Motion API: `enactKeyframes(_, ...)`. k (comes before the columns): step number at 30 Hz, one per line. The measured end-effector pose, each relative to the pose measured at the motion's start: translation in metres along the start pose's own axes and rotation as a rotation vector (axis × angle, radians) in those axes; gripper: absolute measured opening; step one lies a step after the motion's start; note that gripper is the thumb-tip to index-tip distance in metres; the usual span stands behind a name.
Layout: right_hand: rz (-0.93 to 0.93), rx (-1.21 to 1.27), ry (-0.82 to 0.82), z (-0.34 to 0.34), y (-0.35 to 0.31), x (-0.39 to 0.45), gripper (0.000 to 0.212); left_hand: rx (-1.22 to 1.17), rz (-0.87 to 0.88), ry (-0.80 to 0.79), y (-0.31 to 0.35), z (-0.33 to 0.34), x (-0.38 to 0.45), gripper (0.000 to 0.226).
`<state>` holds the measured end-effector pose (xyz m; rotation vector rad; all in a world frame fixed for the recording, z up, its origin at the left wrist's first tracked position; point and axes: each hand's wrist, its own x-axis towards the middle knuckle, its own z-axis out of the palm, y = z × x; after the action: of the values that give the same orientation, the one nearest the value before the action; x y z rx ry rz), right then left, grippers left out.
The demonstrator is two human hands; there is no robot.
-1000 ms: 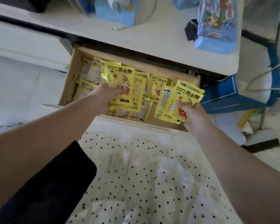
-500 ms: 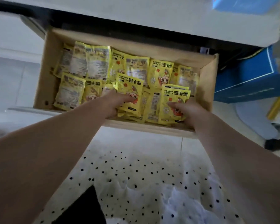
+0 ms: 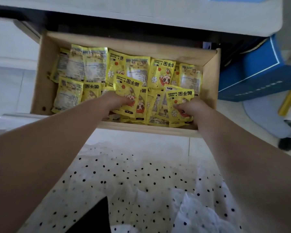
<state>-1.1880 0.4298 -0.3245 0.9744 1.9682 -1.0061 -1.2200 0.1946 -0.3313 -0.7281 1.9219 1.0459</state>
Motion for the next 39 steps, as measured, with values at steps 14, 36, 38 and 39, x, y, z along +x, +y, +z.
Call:
enactKeyframes(14, -0.095, -0.327, 0.012, -0.005, 0.005, 0.003, 0.055, 0.753, 0.054, 0.211, -0.008, -0.016, -0.003, 0.110)
enactKeyframes(36, -0.498, -1.094, 0.355, -0.003, 0.008, 0.013, 0.041, 1.293, 0.715, 0.381, -0.005, -0.007, 0.006, 0.081)
enactKeyframes(38, -0.516, -1.058, 0.348, -0.001, 0.008, 0.013, 0.042, 1.342, 0.665, 0.455, -0.008, -0.008, 0.007, 0.082)
enactKeyframes(39, -0.535, -1.048, 0.348, -0.002, 0.007, 0.013, 0.043, 1.358, 0.648, 0.474, -0.007, -0.008, 0.008, 0.082)
